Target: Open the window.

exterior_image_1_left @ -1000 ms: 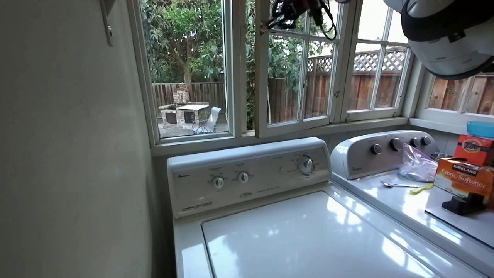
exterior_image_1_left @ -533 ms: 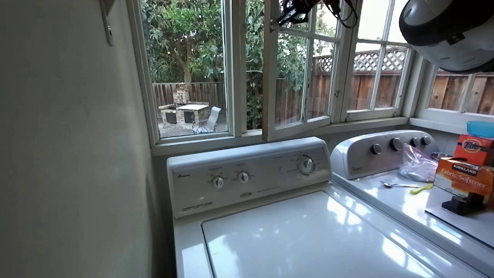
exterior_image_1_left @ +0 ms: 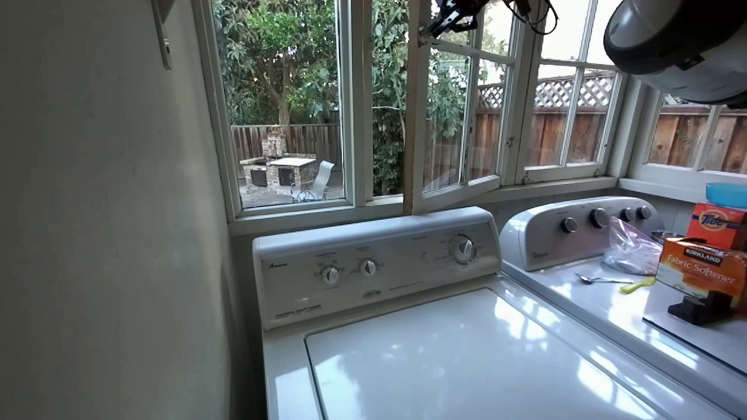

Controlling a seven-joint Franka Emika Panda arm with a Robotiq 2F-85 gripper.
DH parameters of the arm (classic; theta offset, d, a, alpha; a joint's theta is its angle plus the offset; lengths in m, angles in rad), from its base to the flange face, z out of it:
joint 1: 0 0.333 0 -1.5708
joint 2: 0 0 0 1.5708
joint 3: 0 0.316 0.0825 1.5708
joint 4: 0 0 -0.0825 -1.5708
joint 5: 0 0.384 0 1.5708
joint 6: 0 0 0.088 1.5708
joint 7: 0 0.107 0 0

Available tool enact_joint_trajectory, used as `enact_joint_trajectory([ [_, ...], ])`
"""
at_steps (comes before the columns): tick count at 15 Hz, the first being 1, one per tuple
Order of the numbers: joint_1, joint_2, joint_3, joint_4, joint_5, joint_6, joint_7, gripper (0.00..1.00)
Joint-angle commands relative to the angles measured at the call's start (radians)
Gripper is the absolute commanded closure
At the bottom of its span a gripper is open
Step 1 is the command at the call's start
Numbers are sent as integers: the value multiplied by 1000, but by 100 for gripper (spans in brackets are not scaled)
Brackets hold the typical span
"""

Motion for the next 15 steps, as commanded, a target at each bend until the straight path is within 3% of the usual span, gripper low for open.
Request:
enact_joint_trajectory([
  [1,-10,19,-59,-6,-11,-125,-90,97],
  [4,-1,19,-69,-8,-12,-118,-122,97],
  [5,4,18,-72,-7,-14,-115,-133,82],
  [6,8,17,-75,-7,-17,-116,-137,60],
  [8,21,12,-107,-15,-48,-174,-169,56],
  [15,79,-11,-232,-11,-220,-373,-336,4],
])
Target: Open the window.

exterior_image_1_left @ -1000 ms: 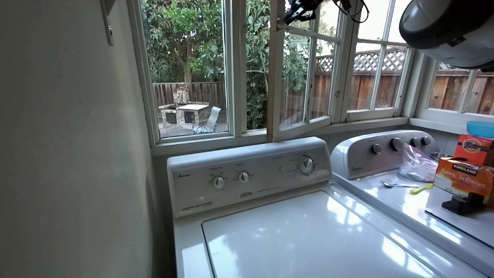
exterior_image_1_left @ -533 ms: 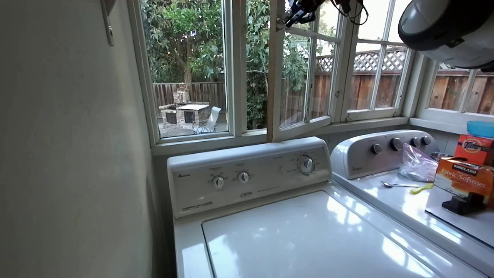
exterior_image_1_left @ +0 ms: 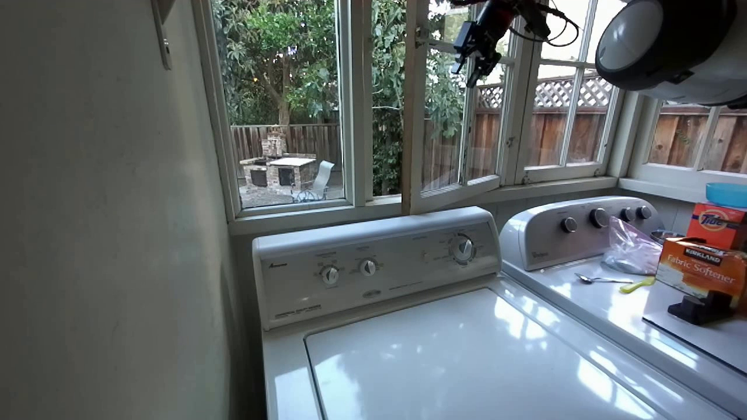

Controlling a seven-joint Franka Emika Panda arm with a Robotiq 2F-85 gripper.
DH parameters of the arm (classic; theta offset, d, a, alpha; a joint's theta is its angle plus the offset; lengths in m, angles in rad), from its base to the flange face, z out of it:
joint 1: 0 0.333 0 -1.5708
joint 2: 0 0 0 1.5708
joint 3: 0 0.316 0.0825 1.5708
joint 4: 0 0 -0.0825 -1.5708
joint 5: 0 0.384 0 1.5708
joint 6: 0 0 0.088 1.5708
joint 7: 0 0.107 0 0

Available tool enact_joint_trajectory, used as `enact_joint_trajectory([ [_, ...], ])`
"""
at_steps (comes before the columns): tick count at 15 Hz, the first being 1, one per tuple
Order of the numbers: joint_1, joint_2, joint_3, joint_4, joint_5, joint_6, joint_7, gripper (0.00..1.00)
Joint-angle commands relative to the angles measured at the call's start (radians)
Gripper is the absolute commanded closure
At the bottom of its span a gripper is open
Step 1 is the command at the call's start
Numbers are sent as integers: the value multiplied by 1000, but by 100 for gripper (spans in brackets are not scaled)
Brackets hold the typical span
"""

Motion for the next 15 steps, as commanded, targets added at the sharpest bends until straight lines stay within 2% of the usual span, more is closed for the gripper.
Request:
enact_joint_trajectory([
  [1,49,-43,-68,1,-103,-65,-96,0],
  [4,68,-69,-55,6,-84,3,-111,0],
  [7,111,-93,-36,11,-45,148,7,0],
  [11,236,-132,-115,11,-164,249,191,0],
  [15,346,-148,-200,-7,-303,267,353,0],
])
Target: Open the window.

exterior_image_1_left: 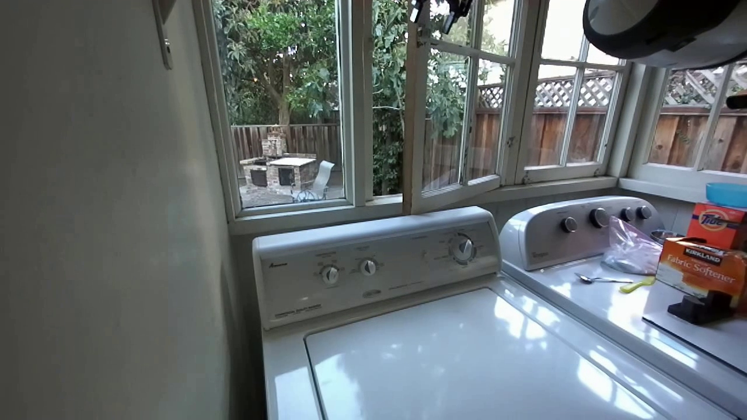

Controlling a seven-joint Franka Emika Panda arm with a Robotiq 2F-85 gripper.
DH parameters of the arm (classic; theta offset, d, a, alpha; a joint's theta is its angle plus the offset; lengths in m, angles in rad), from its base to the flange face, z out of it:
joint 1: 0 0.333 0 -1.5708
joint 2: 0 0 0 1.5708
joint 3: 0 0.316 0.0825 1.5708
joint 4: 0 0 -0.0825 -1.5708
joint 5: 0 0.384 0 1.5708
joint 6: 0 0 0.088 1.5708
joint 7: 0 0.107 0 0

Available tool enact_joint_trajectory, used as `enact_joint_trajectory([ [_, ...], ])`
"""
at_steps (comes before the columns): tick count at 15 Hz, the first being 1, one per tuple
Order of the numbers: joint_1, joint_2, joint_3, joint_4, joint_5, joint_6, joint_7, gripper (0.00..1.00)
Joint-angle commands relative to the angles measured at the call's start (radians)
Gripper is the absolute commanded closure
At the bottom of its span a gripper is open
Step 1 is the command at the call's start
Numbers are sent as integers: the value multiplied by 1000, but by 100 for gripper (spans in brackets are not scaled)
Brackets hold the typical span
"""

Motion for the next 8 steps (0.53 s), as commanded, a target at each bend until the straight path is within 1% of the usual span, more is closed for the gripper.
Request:
enact_joint_trajectory([
  [1,93,-15,-86,-21,-134,7,127,0],
  [3,131,-10,-114,-20,-187,7,165,0],
  [4,98,-10,-79,-19,-138,9,121,0],
  [6,121,-9,-97,-19,-166,9,145,0],
  [8,124,-9,-101,-19,-170,9,151,0],
])
